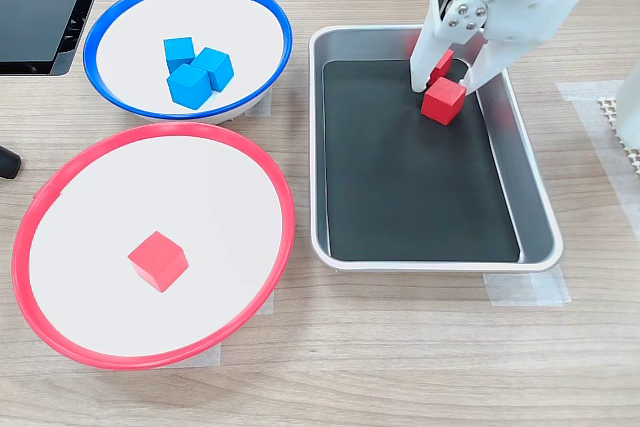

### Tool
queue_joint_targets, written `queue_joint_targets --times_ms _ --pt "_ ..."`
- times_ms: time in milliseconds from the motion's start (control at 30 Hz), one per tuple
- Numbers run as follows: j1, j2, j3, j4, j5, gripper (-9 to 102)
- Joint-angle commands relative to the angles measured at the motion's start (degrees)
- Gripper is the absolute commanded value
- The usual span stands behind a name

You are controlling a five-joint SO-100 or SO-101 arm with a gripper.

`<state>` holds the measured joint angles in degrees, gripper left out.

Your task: Move six blocks tray to matching dishes

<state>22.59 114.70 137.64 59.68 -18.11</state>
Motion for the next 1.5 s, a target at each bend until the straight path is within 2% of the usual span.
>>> queue_joint_targets --times_ms 0,500,567,700,833,933,1067,1100,1133,1300,1367,1467 --pt "-0.6 0.6 0.2 -0.8 -0.3 16" --pt "-4.5 0.2 0.8 -0.4 -2.5 21" --pt "-4.9 0.2 1.1 -0.3 -3.6 20" --pt "-5.4 0.4 1.8 -0.4 -5.5 7" --pt "-5.5 0.7 2.1 -1.1 -6.3 0" --pt "-6.9 1.0 -0.9 0.2 -6.1 0" --pt "-13.8 -0.7 -13.6 0.1 -1.1 0" --pt "-16.0 -1.8 -17.5 -1.0 0.0 0" --pt "-20.5 -5.0 -24.6 -6.2 1.9 0" --pt "-29.4 -16.5 -37.1 -20.8 5.2 0" --pt "-32.3 -23.7 -40.3 -24.6 4.4 0" --pt "-34.4 -28.4 -37.0 -28.2 -2.9 5"
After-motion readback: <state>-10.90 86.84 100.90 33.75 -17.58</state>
